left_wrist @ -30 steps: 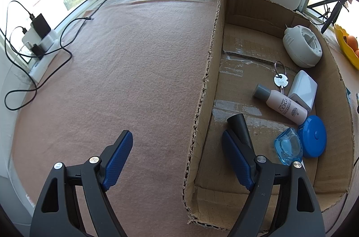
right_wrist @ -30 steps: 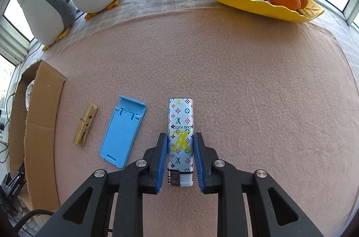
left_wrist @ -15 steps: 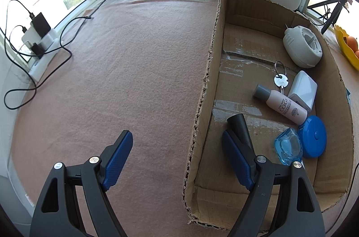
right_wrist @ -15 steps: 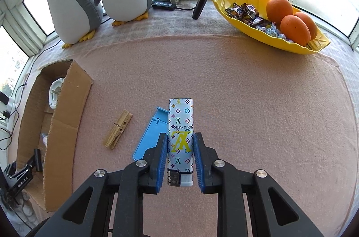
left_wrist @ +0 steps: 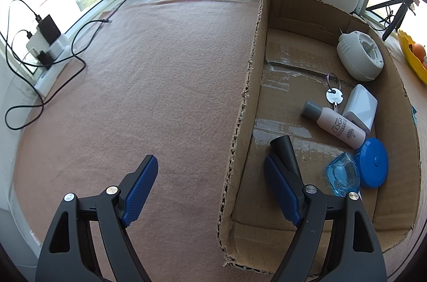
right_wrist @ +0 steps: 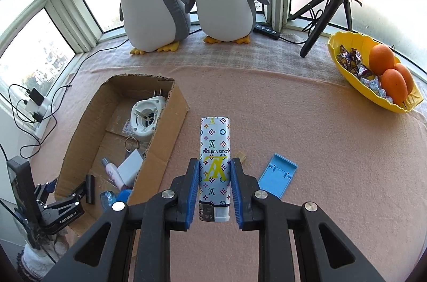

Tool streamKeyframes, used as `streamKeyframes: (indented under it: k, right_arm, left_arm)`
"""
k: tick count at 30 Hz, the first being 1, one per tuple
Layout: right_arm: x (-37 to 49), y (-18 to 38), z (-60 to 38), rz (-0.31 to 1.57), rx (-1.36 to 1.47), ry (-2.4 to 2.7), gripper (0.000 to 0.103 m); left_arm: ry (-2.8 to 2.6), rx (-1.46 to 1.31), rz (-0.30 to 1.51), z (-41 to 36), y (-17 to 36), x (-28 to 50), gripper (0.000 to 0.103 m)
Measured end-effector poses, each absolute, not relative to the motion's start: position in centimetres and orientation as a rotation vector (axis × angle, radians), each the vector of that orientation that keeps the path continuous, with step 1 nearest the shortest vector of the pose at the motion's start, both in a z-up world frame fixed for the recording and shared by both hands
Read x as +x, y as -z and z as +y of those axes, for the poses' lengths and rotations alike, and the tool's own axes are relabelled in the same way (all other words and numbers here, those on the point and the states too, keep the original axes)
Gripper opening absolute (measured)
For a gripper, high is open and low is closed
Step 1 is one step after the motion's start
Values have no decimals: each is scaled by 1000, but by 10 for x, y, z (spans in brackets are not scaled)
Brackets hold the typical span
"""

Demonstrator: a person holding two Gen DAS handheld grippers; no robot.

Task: Organize rigid objects
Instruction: 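Carry the patterned lighter into the box and open the right tool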

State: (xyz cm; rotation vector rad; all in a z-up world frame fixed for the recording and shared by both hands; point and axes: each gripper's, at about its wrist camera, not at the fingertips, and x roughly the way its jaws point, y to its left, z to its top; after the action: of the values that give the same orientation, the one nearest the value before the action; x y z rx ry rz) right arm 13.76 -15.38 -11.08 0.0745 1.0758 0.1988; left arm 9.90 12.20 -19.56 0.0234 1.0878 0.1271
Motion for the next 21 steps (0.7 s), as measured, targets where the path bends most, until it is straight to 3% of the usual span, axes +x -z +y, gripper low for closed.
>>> streamKeyframes:
  k: [21]
  right_arm:
    - [135, 125, -39, 1120, -19, -439, 21]
  left_arm:
    - [-128, 24, 1087, 122, 195, 99, 83]
